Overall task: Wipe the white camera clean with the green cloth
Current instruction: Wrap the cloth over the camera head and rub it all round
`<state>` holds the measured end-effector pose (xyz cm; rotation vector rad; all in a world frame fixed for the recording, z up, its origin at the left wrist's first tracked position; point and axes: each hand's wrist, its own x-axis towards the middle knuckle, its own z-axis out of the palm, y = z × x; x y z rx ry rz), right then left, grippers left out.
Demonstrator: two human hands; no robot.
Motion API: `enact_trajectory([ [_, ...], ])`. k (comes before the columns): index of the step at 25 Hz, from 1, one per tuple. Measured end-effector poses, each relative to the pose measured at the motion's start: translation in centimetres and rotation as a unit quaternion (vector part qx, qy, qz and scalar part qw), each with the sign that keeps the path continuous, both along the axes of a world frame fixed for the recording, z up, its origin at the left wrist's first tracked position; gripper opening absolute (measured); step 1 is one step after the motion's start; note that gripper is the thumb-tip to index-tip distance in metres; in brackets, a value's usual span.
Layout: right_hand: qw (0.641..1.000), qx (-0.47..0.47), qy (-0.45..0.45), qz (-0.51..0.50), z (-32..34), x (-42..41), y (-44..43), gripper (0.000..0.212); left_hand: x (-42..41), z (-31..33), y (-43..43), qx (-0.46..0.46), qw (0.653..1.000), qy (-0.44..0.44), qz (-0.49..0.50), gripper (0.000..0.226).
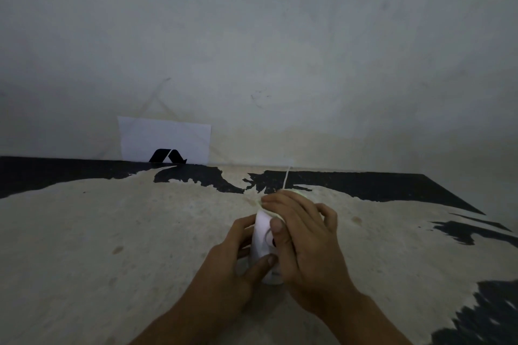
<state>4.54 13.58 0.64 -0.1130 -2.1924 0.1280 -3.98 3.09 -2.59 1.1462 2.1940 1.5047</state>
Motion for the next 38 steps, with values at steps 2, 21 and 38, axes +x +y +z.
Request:
enact_trajectory([
  [2,1.000,0.007,-0.004,-0.026,-0.1,0.1,0.4,0.051,0.3,1.8,-1.3,0.000,0.999,-0.021,-0.044,0.050],
  [21,0.997,0.023,-0.059,0.050,0.0,0.0,-0.8,0.046,-0.5,0.4,-0.4,-0.035,0.999,0.020,-0.013,0.042],
  [38,0.993,-0.074,-0.075,0.043,-0.1,1.2,0.8,0.050,0.3,1.8,-1.0,0.036,0.997,-0.006,-0.062,0.063],
])
